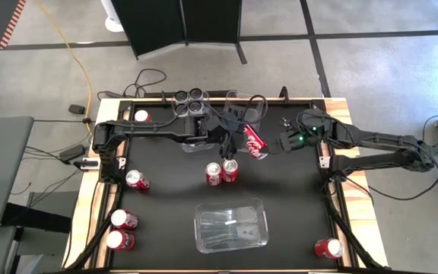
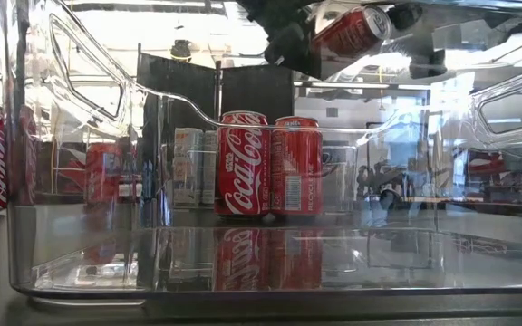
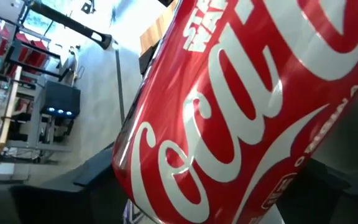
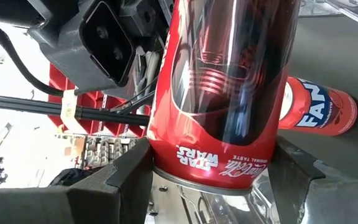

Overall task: Sort soda cans
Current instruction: Put the top red soda can into the top right transparent bin

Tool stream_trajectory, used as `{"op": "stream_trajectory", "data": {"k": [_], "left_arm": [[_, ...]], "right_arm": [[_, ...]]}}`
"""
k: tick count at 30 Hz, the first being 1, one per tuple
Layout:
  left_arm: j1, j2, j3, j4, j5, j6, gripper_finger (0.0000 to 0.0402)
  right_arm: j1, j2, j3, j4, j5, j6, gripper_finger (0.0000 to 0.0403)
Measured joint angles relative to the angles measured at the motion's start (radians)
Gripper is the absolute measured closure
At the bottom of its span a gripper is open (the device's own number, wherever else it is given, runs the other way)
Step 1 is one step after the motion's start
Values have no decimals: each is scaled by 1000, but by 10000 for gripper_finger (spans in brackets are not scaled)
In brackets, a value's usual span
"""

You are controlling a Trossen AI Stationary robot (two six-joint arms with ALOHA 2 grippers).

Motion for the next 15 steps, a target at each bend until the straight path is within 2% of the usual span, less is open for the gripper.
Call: {"op": "stream_trajectory", "data": {"k": [6, 10, 15], "left_arm": [[-1, 0, 0, 41, -2, 64, 12], [-4, 1, 0, 48, -4, 156, 12], [-3, 1, 0, 47, -4, 169, 13]], "right_arm": [[-2, 9, 1, -8, 1, 21, 153], [-4, 14, 1, -5, 0, 21, 153], [-7, 14, 1, -4, 1, 21, 153]]}}
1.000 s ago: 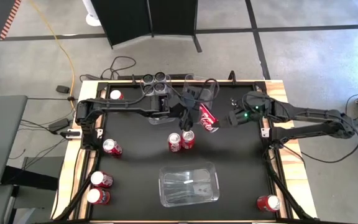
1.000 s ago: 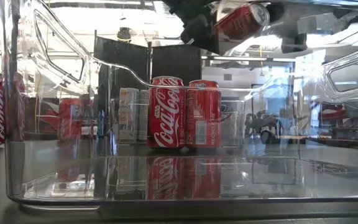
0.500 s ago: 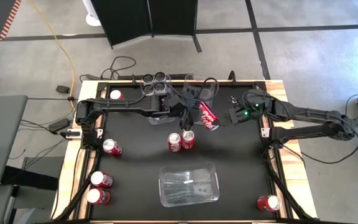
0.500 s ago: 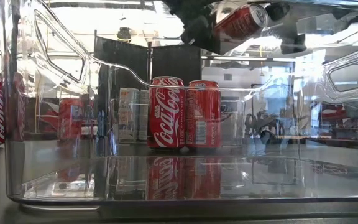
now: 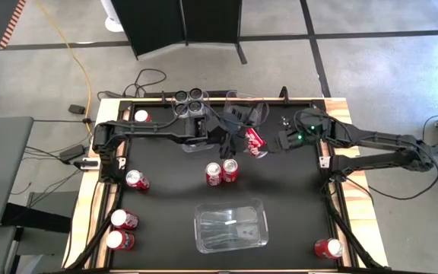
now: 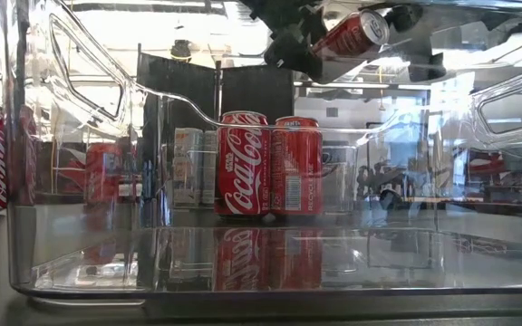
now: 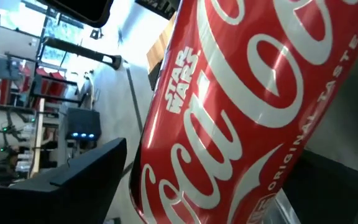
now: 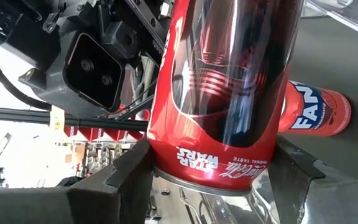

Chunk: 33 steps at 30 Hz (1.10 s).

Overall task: Sort soda cans
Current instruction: Put the top red soda can into the top right transparent bin

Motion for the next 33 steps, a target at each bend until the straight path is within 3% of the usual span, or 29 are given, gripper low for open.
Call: {"op": "stream_trajectory", "data": {"k": [3, 9, 14, 20, 25, 30, 33], "left_arm": [[0, 0, 0, 1, -4, -1, 25], [-1, 0, 0, -2, -10, -2, 88], [-1, 0, 0, -2, -14, -21, 89], [17, 0, 0, -22, -26, -240, 89], [52, -2, 2, 22, -22, -496, 89], [71, -2, 3, 31, 78, -700, 89], [85, 1, 0, 60, 139, -789, 89]], "right_arm": [[-13, 0, 0, 1, -3, 0, 153], [-37, 0, 0, 1, -16, 10, 153], [-56, 0, 0, 3, -19, 14, 153], [-63, -6, -2, 42, 24, 39, 140], [-124, -75, -5, 92, 147, -166, 84], [-185, -183, -1, 177, 268, -321, 20], [-209, -205, -1, 222, 280, -358, 8]]}}
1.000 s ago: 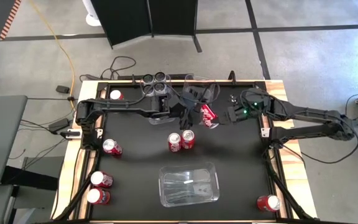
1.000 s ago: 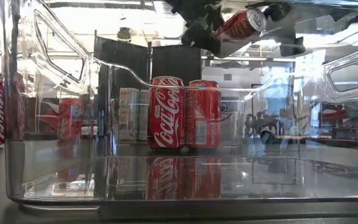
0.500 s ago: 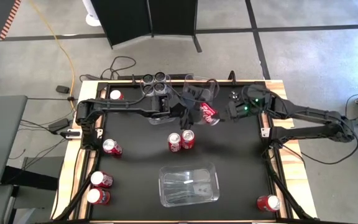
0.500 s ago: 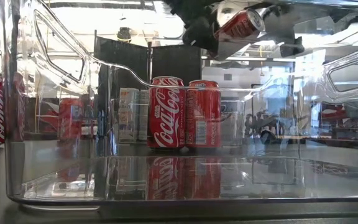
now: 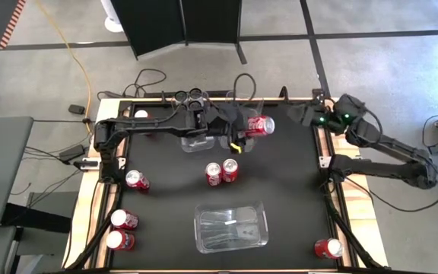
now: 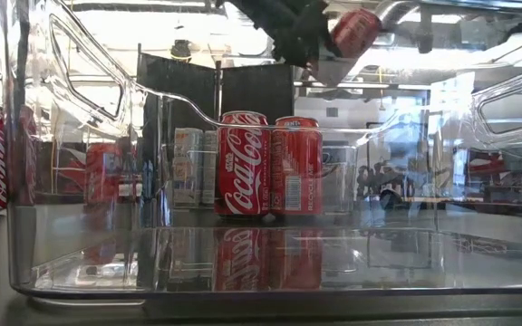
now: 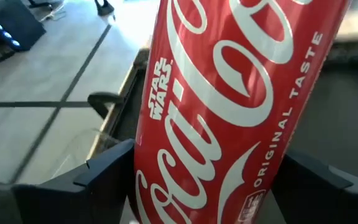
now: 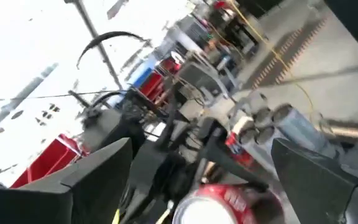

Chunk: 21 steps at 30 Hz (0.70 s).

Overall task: Sort soda cans
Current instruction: Put the top red soda can into the top right transparent bin

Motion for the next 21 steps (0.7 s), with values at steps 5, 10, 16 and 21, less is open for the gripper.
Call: {"op": "stream_trajectory", "data": {"k": [5, 10, 16, 21], "left_arm": [[25, -4, 2, 50, 75, -146, 89], [53, -3, 2, 62, 182, -222, 89], [71, -3, 2, 62, 174, -234, 89], [75, -3, 2, 65, 180, -259, 89]], "right_arm": [[6, 20, 44, -74, -29, -111, 14], [14, 104, 196, -295, -26, -300, 11], [26, 241, 399, -529, -30, -499, 10], [57, 340, 499, -627, -51, -580, 10]]}}
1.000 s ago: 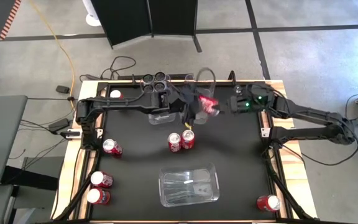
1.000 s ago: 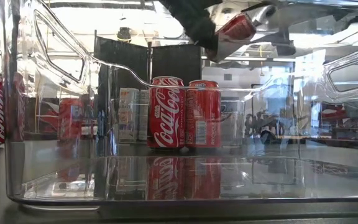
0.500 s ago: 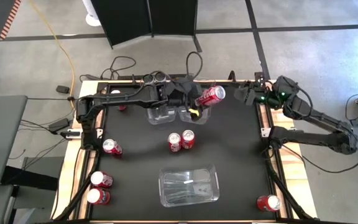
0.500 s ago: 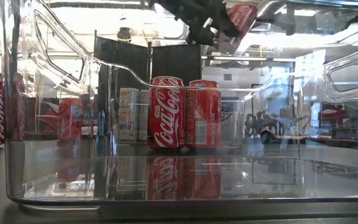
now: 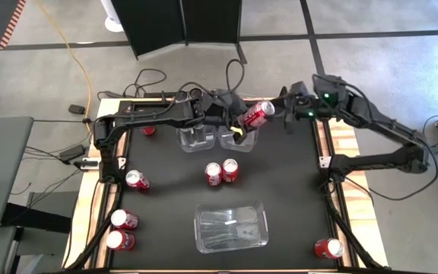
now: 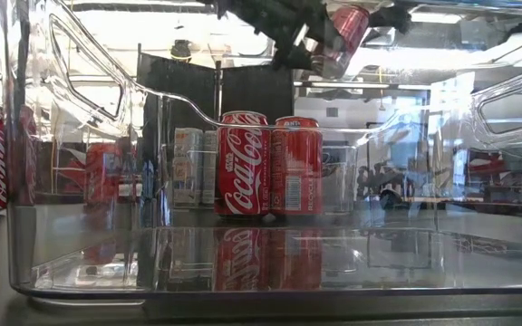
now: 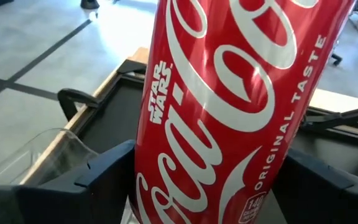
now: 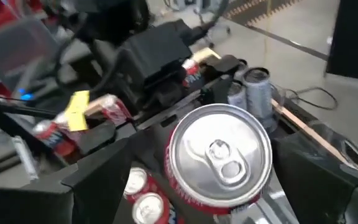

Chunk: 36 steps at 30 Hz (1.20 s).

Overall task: Sort soda cans
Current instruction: Put the top red soda can into the top right transparent bin

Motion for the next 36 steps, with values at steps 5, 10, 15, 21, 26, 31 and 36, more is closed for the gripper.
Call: {"op": "stream_trajectory", "data": {"k": [5, 10, 15, 21, 26, 31, 36], "left_arm": [[1, 0, 0, 32, -6, -11, 89], [-1, 0, 0, 22, -7, -44, 90], [0, 0, 0, 25, -11, -52, 90], [0, 0, 1, 32, -27, -49, 86], [1, -4, 3, -37, -35, -27, 33], [20, -33, 5, -190, -45, -120, 10], [25, -92, 55, -331, -50, -128, 14]], "right_arm": [[-7, 73, 23, -2, 20, 23, 10], [-1, 90, 28, 2, 34, 47, 24], [-6, 79, 28, 29, 53, 53, 82], [-14, 76, 28, 29, 51, 55, 124], [-10, 77, 28, 34, 89, 37, 124], [-35, 90, 28, 33, 171, 0, 124], [-60, 170, 28, 54, 192, -13, 125]]}}
